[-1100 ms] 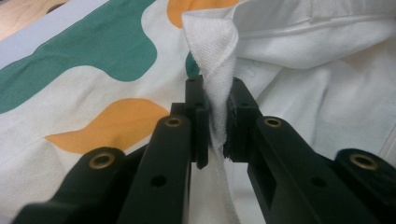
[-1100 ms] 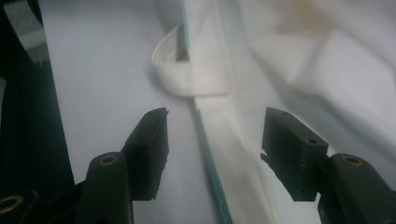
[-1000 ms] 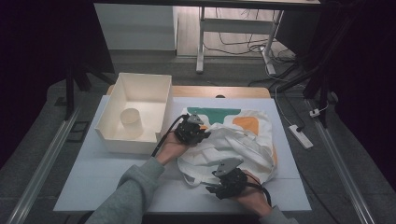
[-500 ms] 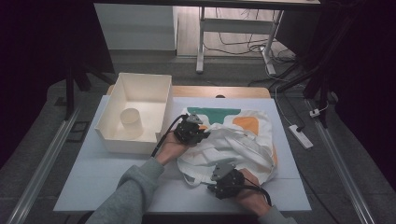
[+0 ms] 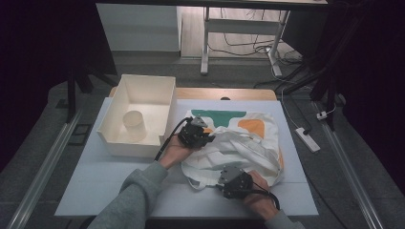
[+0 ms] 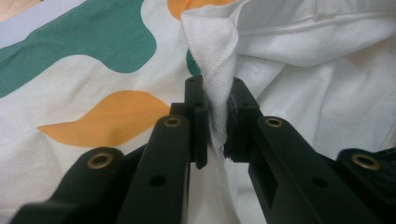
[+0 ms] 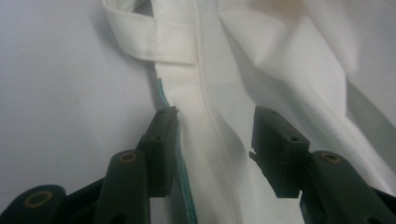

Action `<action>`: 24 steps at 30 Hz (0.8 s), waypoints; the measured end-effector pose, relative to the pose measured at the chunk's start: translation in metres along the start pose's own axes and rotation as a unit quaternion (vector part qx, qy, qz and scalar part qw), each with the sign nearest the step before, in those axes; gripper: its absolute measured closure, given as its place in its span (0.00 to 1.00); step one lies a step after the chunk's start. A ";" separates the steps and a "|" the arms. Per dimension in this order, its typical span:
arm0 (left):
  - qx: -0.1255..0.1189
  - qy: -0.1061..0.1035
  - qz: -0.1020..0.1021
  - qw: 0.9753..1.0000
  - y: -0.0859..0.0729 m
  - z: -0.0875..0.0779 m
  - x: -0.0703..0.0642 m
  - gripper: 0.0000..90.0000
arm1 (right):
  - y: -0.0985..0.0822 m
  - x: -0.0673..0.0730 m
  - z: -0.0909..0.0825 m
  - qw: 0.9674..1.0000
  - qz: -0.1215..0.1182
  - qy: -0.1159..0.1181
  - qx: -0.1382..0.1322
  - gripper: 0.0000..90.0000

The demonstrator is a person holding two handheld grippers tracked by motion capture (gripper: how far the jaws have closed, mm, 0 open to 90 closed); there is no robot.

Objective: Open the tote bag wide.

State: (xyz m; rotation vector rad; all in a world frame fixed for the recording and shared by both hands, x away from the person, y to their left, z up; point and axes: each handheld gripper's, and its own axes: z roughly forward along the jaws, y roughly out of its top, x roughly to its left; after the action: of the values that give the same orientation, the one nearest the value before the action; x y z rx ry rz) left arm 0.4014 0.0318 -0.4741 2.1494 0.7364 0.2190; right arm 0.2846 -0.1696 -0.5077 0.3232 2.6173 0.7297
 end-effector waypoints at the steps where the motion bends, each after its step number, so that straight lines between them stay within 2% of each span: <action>1: 0.000 0.000 0.000 1.000 0.000 0.000 0.000 0.90 | 0.000 -0.001 -0.001 1.000 0.003 0.000 0.000 0.60; 3: 0.000 0.000 0.000 1.000 0.000 0.000 0.000 0.90 | 0.000 -0.002 -0.001 1.000 0.006 0.002 -0.003 0.62; 5: 0.000 0.000 0.000 1.000 0.000 0.000 -0.001 0.90 | 0.000 -0.002 -0.003 1.000 0.007 0.000 -0.002 0.71; 6: 0.001 0.000 0.000 1.000 -0.001 0.000 -0.001 0.90 | 0.000 -0.003 -0.003 1.000 0.005 -0.007 -0.001 0.73; 8: 0.001 -0.001 0.001 1.000 -0.001 0.001 -0.001 0.90 | -0.001 -0.004 -0.005 0.999 0.000 -0.042 0.003 0.78; 12: 0.002 -0.001 0.001 1.000 -0.001 0.001 0.000 0.90 | -0.007 -0.017 -0.009 0.997 0.035 -0.061 -0.009 0.86; 14: 0.003 -0.002 0.000 1.000 -0.001 0.001 0.000 0.90 | -0.010 -0.021 -0.008 0.997 0.052 -0.063 -0.011 0.94; 15: 0.003 -0.002 0.000 1.000 -0.001 0.001 0.000 0.90 | -0.010 -0.021 -0.008 0.997 0.052 -0.063 -0.011 0.94; 16: 0.003 -0.001 0.002 1.000 -0.001 0.001 0.000 0.90 | -0.013 -0.025 -0.007 0.996 0.067 -0.051 -0.014 0.95; 18: 0.001 0.002 0.003 1.000 -0.001 0.001 -0.001 0.90 | -0.014 -0.028 -0.010 0.996 0.080 -0.035 -0.024 0.97; 21: -0.003 0.012 0.009 1.000 -0.001 0.000 -0.002 0.90 | -0.013 -0.031 -0.018 0.993 0.104 0.001 -0.052 0.97; 22: -0.005 0.015 0.010 1.000 -0.001 0.000 -0.002 0.90 | -0.014 -0.031 -0.020 0.992 0.106 0.015 -0.060 0.97; 23: -0.005 0.015 0.010 1.000 -0.001 0.000 -0.002 0.90 | -0.014 -0.031 -0.020 0.992 0.106 0.015 -0.060 0.97; 24: -0.008 0.020 0.012 1.000 -0.001 -0.001 -0.002 0.90 | -0.013 -0.030 -0.023 0.992 0.104 0.027 -0.064 0.97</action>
State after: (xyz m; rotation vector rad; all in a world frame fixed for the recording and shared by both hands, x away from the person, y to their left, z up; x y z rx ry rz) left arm 0.3985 0.0322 -0.4741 2.1452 0.7302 0.2799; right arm 0.3001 -0.2005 -0.4871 0.5523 2.5968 0.9839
